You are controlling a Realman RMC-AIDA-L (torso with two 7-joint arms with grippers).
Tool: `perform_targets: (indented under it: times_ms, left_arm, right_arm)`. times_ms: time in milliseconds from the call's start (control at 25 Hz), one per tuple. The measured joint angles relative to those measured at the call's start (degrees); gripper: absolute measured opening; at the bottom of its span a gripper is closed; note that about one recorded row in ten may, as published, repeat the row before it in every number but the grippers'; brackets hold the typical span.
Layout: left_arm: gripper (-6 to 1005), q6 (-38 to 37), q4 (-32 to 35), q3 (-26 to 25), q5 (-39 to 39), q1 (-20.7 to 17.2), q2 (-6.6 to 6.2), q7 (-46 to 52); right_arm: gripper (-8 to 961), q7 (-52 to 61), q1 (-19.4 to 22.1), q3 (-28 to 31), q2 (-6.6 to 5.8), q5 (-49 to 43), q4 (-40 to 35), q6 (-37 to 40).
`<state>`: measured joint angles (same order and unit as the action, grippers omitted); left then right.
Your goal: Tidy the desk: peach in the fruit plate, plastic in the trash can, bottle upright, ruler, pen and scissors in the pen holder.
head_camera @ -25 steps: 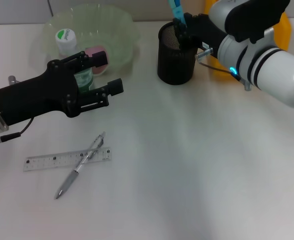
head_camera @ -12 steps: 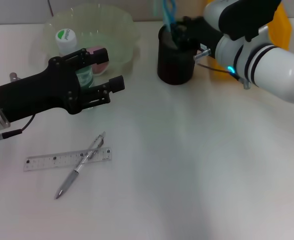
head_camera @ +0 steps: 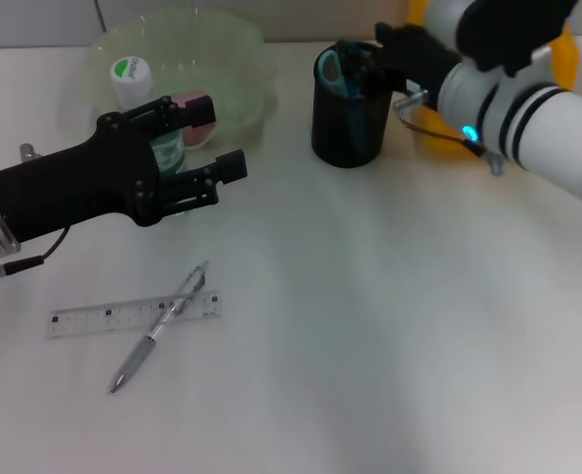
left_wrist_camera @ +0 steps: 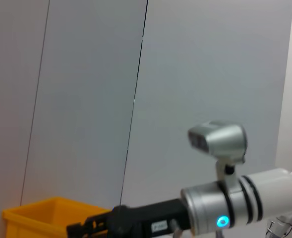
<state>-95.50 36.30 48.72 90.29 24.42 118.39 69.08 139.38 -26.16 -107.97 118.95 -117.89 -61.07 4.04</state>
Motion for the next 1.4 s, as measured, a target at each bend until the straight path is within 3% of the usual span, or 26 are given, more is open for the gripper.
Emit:
perform_targets:
  times_ms: [400,520,640,680,720,800,840,1000,1040,1160,1200,1240,1400]
  left_arm:
    - [791,-0.25,0.00,0.12,-0.02,-0.34,0.00,0.00]
    - [791,-0.29,0.00,0.11,-0.02,-0.34,0.00,0.00]
    - [791,-0.34,0.00,0.25,-0.03,-0.38,0.00,0.00]
    - [791,-0.34,0.00,0.25,-0.03,-0.38,0.00,0.00]
    - [791,-0.34,0.00,0.25,-0.03,-0.38,0.00,0.00]
    - [791,-0.38,0.00,0.35,-0.05,-0.59,0.04,0.00]
    - [791,-0.38,0.00,0.35,-0.05,-0.59,0.04,0.00]
    - [791,-0.82,0.01,0.39,-0.05,-0.86,0.10,0.00]
    - [791,-0.82,0.01,0.39,-0.05,-0.86,0.10,0.00]
    - [791,-1.04,0.00,0.41,-0.05,-0.87,0.14,0.00]
    - [791,-1.17,0.00,0.41,-0.05,-0.88,0.17,0.00]
    - [791,-1.17,0.00,0.42,-0.05,-0.87,0.18,0.00]
    - [791,-1.19,-0.29,0.41,-0.04,-0.66,0.18,0.00]
  right_arm:
    - [496,-0.45,11.14,8.13,-0.49,0.45,-19.40,13.15]
    - [497,-0.78,11.97,10.31,-0.48,1.35,-21.76,16.31]
    - [497,-4.73,12.63,15.59,-0.42,7.34,-24.01,22.84]
    - [497,-11.95,12.99,20.47,-0.26,16.02,-23.97,29.04]
    - [498,-11.95,12.99,20.47,-0.26,16.02,-23.97,29.04]
    - [498,-27.04,13.31,28.09,0.13,33.33,-20.50,40.25]
    - [498,-27.04,13.31,28.09,0.13,33.33,-20.50,40.25]
    - [499,-40.82,12.79,39.67,0.22,48.32,-10.13,58.14]
    - [499,-40.82,12.79,39.67,0.22,48.32,-10.13,58.14]
    - [500,-46.59,11.42,47.58,0.18,50.02,-2.48,70.73]
    - [500,-51.15,10.26,53.48,0.04,50.11,3.73,79.88]
    - [500,-51.15,10.26,53.48,0.04,50.11,3.73,79.88]
    - [501,-61.36,9.70,62.22,-1.24,49.68,17.21,97.18]
